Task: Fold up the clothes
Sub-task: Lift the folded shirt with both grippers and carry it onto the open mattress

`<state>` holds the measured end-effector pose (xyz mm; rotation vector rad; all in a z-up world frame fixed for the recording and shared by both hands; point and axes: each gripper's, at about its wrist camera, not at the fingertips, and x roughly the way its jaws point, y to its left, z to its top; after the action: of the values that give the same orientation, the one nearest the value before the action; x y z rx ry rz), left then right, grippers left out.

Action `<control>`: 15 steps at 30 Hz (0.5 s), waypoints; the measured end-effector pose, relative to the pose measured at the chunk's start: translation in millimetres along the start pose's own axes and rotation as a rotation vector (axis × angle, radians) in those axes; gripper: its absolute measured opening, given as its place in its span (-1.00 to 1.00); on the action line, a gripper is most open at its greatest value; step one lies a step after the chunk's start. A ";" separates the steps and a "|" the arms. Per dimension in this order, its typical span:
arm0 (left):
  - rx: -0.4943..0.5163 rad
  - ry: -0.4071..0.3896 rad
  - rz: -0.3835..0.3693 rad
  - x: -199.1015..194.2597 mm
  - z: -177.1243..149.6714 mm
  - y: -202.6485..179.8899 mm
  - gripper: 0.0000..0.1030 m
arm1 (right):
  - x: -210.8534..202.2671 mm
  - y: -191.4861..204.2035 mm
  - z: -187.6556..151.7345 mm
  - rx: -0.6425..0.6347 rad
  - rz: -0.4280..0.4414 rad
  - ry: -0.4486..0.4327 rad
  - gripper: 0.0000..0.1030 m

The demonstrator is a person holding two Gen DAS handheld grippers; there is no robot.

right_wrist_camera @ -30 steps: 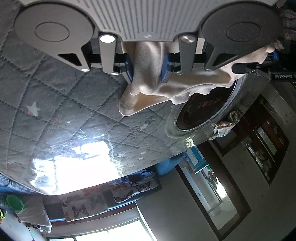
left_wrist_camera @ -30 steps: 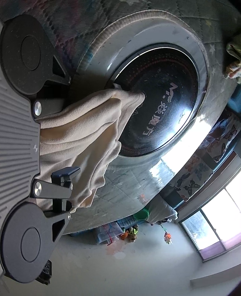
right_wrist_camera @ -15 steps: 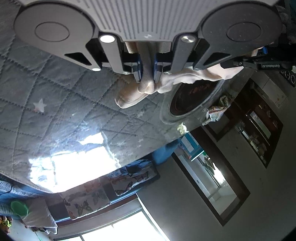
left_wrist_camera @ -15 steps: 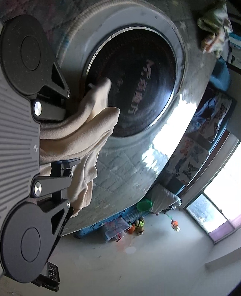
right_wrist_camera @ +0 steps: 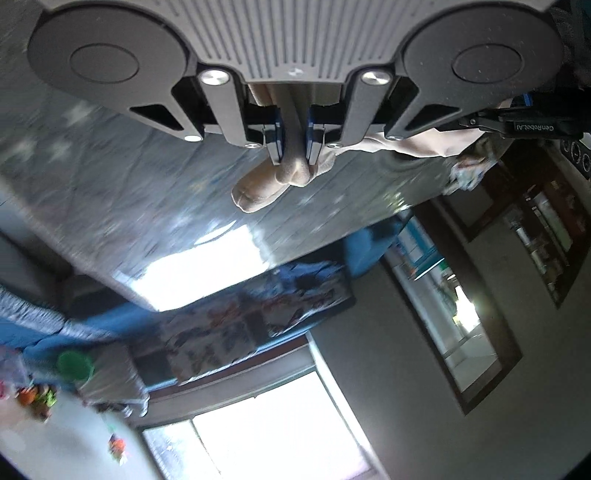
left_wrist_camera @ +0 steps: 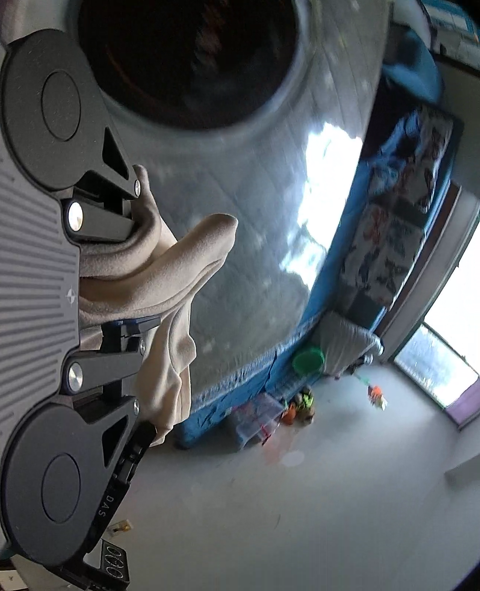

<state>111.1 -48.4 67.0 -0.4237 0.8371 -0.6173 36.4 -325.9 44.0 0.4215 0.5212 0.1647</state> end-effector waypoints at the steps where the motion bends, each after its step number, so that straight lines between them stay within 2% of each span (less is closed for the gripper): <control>1: 0.006 0.003 -0.010 7.3 3.4 -6.5 -0.59 | -2.5 -5.3 7.6 -0.001 -0.017 -0.014 -0.79; 5: 0.024 0.022 -0.049 36.6 9.3 -28.3 -0.59 | -10.8 -26.6 32.4 -0.008 -0.082 -0.054 -0.79; 8: 0.031 0.064 -0.049 60.6 3.4 -34.4 -0.58 | -11.0 -45.4 40.9 -0.003 -0.132 -0.055 -0.79; 15: 0.034 0.186 0.004 98.6 -25.0 -25.5 -0.56 | 13.6 -82.6 15.7 0.004 -0.247 0.049 -0.79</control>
<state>133.4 -134.8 11.8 -0.3374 1.0025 -0.6729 59.9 -402.3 14.7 0.3540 0.6170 -0.0638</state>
